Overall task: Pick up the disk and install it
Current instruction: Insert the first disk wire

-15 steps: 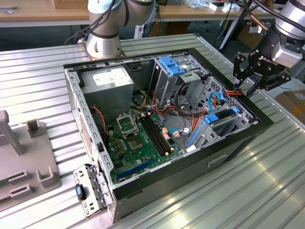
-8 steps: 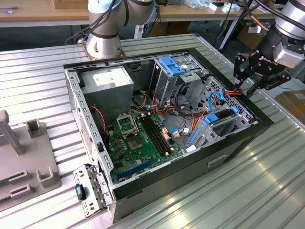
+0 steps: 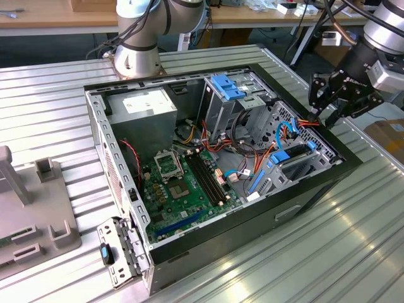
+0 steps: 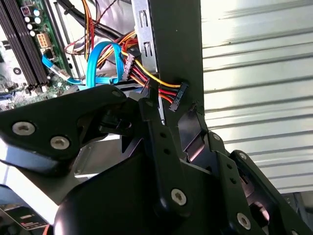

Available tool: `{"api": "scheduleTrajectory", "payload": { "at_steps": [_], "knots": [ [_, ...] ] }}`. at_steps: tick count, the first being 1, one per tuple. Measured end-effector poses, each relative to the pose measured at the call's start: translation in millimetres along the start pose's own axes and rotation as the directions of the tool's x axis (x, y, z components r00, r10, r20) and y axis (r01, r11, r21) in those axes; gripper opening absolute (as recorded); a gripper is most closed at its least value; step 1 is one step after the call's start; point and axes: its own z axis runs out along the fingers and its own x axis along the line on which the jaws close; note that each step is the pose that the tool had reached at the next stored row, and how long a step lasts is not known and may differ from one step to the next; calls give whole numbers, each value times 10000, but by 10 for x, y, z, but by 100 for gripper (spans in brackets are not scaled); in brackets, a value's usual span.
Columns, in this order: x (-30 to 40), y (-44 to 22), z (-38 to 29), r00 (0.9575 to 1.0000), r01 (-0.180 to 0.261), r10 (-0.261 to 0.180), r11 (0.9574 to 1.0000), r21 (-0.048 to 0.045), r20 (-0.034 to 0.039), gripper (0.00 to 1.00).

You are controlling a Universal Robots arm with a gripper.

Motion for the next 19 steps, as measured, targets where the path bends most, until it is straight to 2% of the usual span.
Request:
{"api": "scheduleTrajectory", "payload": {
  "at_steps": [7, 14, 15, 16, 17, 19],
  "knots": [
    [34, 29, 15, 10000, -85, 85, 10000, -4, -5, 44],
    [38, 34, 16, 10000, -87, 87, 10000, -3, -4, 44],
    [38, 34, 15, 10000, -87, 87, 10000, -3, -5, 43],
    [39, 35, 15, 10000, -87, 87, 10000, -3, -5, 36],
    [39, 35, 15, 10000, -87, 87, 10000, -3, -5, 24],
    [40, 36, 16, 10000, -87, 87, 10000, -2, -4, 24]
  ]
}}
